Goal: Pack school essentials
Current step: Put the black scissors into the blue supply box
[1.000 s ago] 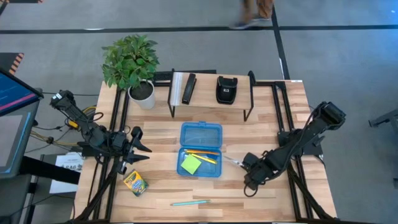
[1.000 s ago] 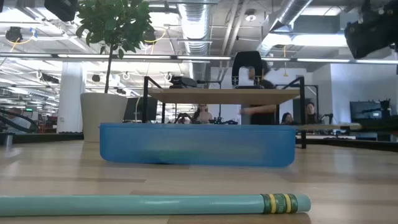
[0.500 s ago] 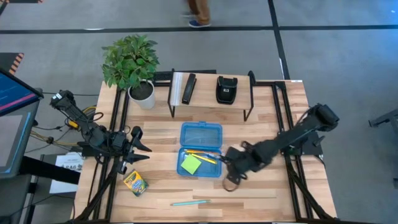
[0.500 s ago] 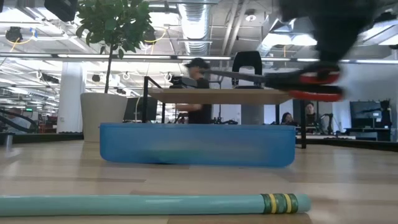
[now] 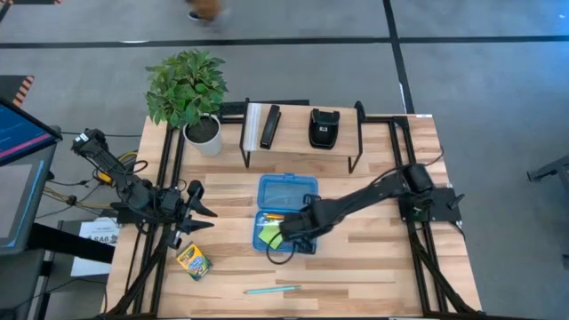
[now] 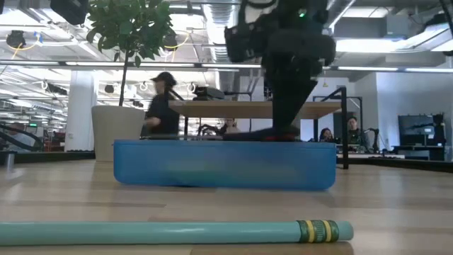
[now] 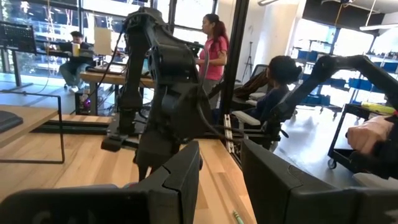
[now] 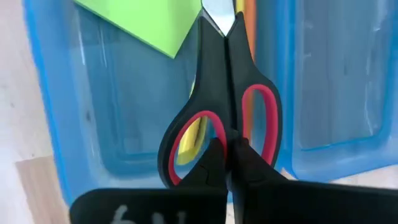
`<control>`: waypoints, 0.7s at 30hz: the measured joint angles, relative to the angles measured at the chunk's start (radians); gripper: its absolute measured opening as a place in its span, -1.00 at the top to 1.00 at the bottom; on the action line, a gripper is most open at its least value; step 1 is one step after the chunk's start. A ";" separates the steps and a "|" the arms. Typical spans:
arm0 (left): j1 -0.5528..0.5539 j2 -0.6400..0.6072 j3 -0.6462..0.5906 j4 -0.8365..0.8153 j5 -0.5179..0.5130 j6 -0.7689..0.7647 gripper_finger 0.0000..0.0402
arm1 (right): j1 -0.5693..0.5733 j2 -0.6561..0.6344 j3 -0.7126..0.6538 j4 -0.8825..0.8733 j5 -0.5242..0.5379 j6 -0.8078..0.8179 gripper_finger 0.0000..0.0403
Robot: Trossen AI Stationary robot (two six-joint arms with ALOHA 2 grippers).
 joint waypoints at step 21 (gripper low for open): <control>0.000 0.012 0.000 0.003 0.000 -0.002 0.47 | -0.006 0.041 0.032 -0.054 -0.055 0.030 0.13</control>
